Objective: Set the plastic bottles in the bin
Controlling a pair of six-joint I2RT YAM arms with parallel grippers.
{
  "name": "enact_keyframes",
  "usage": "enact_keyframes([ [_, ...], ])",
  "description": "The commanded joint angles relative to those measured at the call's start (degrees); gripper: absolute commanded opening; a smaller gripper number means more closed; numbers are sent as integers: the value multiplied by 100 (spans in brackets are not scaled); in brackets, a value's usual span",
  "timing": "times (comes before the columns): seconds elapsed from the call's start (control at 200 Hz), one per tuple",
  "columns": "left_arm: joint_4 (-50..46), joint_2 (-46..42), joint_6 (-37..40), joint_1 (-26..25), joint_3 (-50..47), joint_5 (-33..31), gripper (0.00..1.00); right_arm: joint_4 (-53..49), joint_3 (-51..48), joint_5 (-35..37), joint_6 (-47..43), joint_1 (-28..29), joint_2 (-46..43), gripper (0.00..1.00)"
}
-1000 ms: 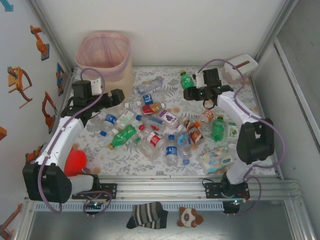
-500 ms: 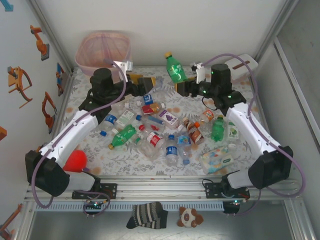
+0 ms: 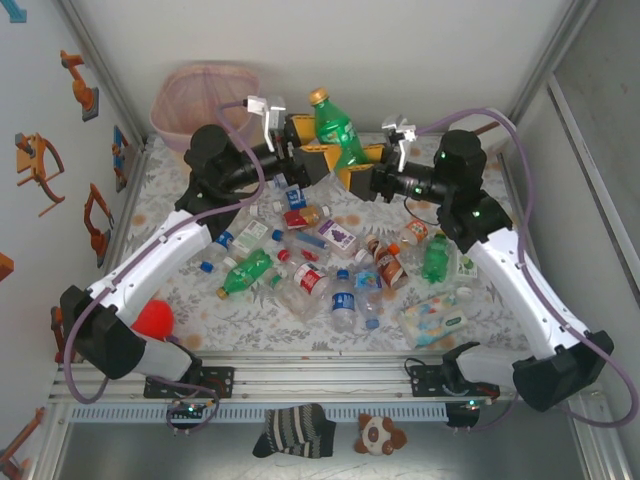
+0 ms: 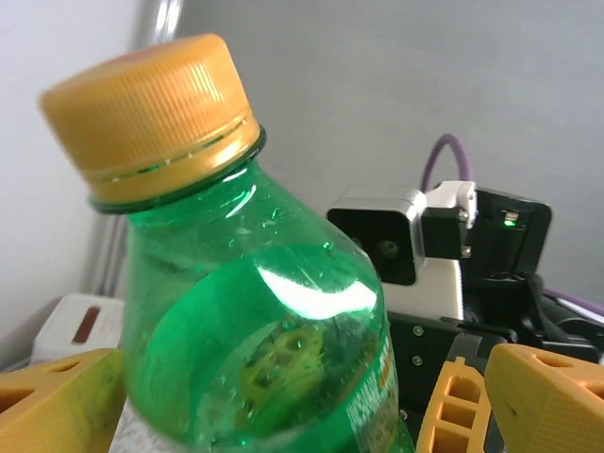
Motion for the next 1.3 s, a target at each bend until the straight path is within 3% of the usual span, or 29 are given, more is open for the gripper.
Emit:
enact_keyframes([
  [0.0,659,95,-95,-142,242,498,96,406,270,-279,121,150,-224,54],
  [0.401,2544,225,-1373,-307,396,1025,79,818,410,-402,321,507,-349,54],
  [0.766,2562,290,-1417,-396,560,1096,69,880,419,-370,308,592,-421,54],
  [1.006,2577,269,-1426,-427,567,1104,54,871,402,-328,302,606,-473,54],
  [1.297,2506,250,-1380,-444,561,1087,50,680,380,-125,198,615,-553,58],
])
